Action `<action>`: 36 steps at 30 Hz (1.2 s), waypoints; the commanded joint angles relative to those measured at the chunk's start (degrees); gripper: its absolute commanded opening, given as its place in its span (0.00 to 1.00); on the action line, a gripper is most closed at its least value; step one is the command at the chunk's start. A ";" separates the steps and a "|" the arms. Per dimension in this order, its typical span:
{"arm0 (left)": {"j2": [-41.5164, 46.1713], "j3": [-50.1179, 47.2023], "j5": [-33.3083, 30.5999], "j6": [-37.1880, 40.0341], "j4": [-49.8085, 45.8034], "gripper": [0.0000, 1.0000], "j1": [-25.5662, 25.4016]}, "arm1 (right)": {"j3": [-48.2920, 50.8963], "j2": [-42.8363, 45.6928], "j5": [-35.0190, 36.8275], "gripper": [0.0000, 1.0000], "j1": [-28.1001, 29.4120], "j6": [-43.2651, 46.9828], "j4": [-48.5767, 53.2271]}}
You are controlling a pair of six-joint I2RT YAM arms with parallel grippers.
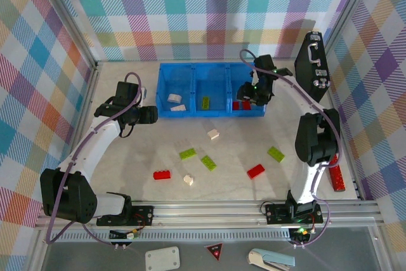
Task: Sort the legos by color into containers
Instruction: Pick up the lego from the center of the table.
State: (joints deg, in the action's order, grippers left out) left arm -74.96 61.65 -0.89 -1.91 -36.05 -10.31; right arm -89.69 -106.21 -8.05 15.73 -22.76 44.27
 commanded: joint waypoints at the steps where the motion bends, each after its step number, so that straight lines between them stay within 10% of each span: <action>1: -0.50 1.86 2.38 -1.09 -3.08 0.72 -0.12 | 3.24 5.24 -1.09 0.54 0.42 -1.14 -0.15; 16: -0.75 4.34 1.41 -10.71 -15.80 0.72 -10.04 | 18.34 20.58 -0.12 0.54 2.20 -2.35 -0.54; 36: -9.42 -1.70 -7.63 -38.70 -4.28 0.74 -28.05 | 31.87 33.62 7.70 0.54 2.33 -0.69 1.92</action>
State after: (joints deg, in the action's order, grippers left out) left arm -82.74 61.08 -5.72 -34.39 -42.76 -37.45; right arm -58.98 -74.48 -2.42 17.72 -24.49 44.75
